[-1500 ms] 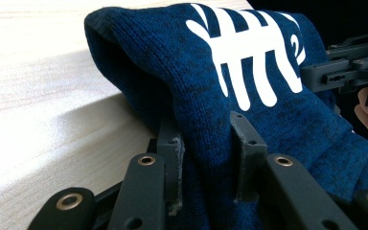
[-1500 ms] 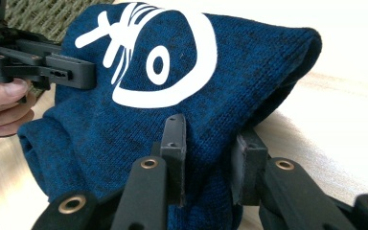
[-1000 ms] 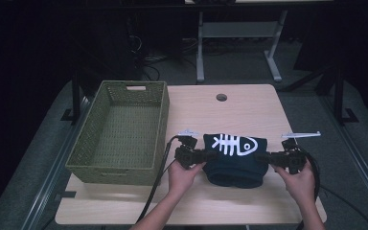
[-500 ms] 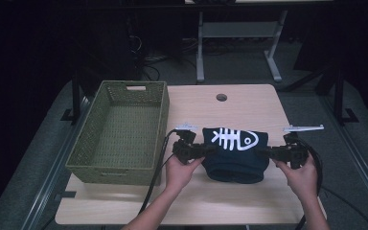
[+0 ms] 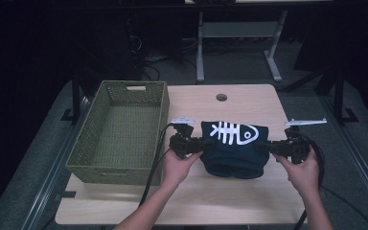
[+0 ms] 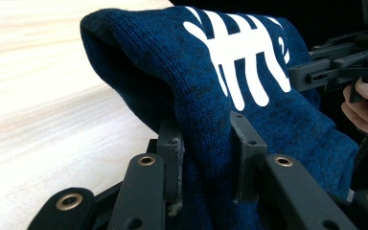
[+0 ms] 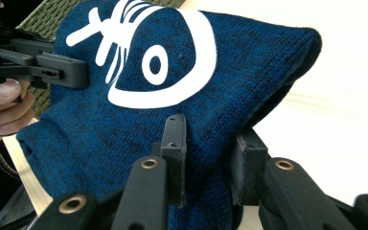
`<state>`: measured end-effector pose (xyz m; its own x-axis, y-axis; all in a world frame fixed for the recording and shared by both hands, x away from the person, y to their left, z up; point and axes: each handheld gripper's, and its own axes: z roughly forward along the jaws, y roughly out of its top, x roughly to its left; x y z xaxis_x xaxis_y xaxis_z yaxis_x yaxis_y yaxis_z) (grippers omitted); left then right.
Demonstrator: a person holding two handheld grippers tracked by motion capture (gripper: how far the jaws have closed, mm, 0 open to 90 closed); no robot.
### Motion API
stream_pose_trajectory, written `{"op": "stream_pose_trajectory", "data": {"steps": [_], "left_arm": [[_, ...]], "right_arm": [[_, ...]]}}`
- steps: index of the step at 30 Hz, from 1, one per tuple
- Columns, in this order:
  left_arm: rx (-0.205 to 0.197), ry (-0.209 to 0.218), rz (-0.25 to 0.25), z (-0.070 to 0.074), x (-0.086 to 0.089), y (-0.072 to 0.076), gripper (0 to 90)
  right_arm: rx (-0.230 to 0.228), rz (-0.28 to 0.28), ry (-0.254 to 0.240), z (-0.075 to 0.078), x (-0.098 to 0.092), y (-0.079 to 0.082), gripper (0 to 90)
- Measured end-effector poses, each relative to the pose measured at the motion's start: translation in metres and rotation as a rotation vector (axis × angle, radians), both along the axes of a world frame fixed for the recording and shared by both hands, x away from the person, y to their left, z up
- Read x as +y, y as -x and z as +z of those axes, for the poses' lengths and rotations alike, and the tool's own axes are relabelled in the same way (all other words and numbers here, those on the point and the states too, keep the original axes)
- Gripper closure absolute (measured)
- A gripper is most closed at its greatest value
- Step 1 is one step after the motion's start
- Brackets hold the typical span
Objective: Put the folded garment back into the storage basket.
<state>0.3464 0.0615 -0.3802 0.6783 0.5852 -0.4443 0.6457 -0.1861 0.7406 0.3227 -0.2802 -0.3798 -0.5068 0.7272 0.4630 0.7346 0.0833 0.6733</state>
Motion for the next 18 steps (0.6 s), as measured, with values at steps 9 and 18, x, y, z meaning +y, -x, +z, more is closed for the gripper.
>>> {"op": "stream_pose_trajectory", "data": {"steps": [9,18], "left_arm": [[-0.012,0.016,-0.002,0.016,0.009,-0.004,70.4],[-0.014,0.022,0.000,0.028,0.019,-0.009,70.4]], "right_arm": [[-0.019,0.014,-0.013,0.017,0.005,-0.002,71.1],[-0.032,0.024,-0.024,0.030,0.012,-0.007,71.1]]}}
